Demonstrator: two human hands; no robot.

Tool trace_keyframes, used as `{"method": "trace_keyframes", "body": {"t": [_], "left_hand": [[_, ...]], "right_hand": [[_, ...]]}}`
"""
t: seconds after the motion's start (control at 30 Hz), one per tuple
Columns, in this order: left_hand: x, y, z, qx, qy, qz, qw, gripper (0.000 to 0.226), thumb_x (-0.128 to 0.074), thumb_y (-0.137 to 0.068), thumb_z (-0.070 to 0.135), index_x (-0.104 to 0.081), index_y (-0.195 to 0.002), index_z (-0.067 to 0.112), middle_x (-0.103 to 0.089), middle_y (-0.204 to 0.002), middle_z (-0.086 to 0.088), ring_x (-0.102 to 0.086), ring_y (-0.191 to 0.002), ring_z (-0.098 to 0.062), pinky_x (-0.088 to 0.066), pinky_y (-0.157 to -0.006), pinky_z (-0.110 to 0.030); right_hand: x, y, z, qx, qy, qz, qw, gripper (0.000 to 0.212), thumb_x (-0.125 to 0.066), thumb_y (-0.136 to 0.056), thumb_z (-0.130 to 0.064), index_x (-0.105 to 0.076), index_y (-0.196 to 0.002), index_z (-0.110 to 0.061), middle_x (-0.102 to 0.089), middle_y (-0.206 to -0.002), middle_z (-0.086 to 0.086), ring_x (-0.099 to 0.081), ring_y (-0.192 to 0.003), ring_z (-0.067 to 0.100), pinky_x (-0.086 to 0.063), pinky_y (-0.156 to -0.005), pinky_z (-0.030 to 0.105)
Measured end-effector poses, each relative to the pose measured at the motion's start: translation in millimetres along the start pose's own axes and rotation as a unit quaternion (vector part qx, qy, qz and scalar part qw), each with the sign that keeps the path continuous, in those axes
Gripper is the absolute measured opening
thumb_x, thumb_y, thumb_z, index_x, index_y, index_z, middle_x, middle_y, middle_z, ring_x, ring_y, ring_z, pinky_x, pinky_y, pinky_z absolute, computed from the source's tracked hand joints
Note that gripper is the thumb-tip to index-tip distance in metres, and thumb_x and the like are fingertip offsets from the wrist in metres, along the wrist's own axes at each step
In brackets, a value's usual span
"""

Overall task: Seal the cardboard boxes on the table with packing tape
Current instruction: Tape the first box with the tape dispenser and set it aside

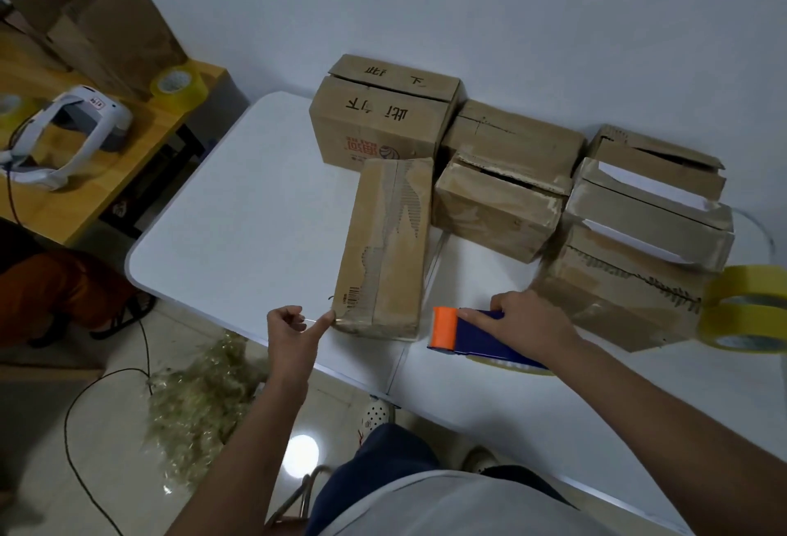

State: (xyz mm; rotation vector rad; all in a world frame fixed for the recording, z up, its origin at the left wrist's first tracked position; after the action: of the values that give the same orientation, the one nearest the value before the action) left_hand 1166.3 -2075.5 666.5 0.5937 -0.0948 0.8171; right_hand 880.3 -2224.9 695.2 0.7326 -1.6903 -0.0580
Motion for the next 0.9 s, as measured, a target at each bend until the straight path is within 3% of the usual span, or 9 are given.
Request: {"method": "trace_keyframes", "body": {"t": [0.27,0.53,0.67,0.77,0.9], "left_hand": [[-8.7,-3.1,-4.1,0.019,-0.007,-0.022,1.0,0.052,-0.079,-0.083,0.03,-0.044,-0.119,0.018,-0.052,-0.114,-0.005,-0.05,-0.107,-0.02,-0.04,-0.084,-0.032],[-3.8,-6.3,-9.1,0.015,-0.006,-0.048,0.999,0.044,-0.075,-0.087,0.032,-0.049,-0.119,0.018,-0.055,-0.108,0.001,-0.054,-0.103,-0.015,-0.04,-0.084,-0.028],[2.8,-10.6,-8.5,-0.017,-0.046,-0.021,0.999,0.015,-0.054,-0.101,0.027,-0.057,-0.112,0.017,-0.062,-0.108,0.001,-0.06,-0.106,-0.018,-0.041,-0.076,-0.025],[8.6,-17.4,-10.0,-0.055,-0.125,-0.031,0.99,0.015,-0.049,-0.103,0.026,-0.061,-0.108,0.019,-0.061,-0.11,0.002,-0.061,-0.104,-0.018,-0.043,-0.072,-0.028],[18.7,-24.6,-12.8,-0.126,-0.194,-0.054,0.971,0.018,-0.051,-0.102,0.017,-0.067,-0.103,0.024,-0.056,-0.112,0.005,-0.062,-0.099,-0.018,-0.044,-0.079,-0.028]], "right_hand": [[-6.8,-10.8,3.8,-0.022,0.039,0.003,0.999,0.071,-0.029,-0.083,-0.082,-0.06,-0.084,-0.018,-0.06,-0.077,-0.001,-0.061,-0.072,0.015,-0.051,-0.066,0.027],[-15.7,-14.7,-0.6,-0.028,0.051,0.01,0.998,0.07,-0.03,-0.084,-0.081,-0.06,-0.083,-0.018,-0.06,-0.075,-0.002,-0.061,-0.072,0.015,-0.051,-0.068,0.027],[-15.2,-12.0,2.6,-0.038,0.05,0.014,0.998,0.071,-0.03,-0.083,-0.082,-0.06,-0.08,-0.017,-0.056,-0.07,-0.002,-0.061,-0.069,0.016,-0.051,-0.066,0.028],[-16.2,-11.7,1.2,-0.039,0.053,0.015,0.998,0.071,-0.031,-0.083,-0.081,-0.06,-0.081,-0.017,-0.055,-0.069,-0.003,-0.06,-0.069,0.015,-0.05,-0.064,0.027],[-15.6,-11.6,-1.8,-0.04,0.053,0.023,0.997,0.067,-0.032,-0.084,-0.08,-0.054,-0.072,-0.018,-0.052,-0.065,-0.003,-0.059,-0.066,0.016,-0.046,-0.059,0.026]]}}
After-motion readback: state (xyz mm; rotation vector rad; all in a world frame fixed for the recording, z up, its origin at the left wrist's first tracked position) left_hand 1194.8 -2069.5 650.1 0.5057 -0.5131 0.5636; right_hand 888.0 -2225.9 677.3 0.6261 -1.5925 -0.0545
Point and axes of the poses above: each hand's wrist, its own y-axis away from the middle knuckle, its own x-axis out of the back of the hand, z = x × y, the point moved 3 cm from there along -y, towards the middle knuckle
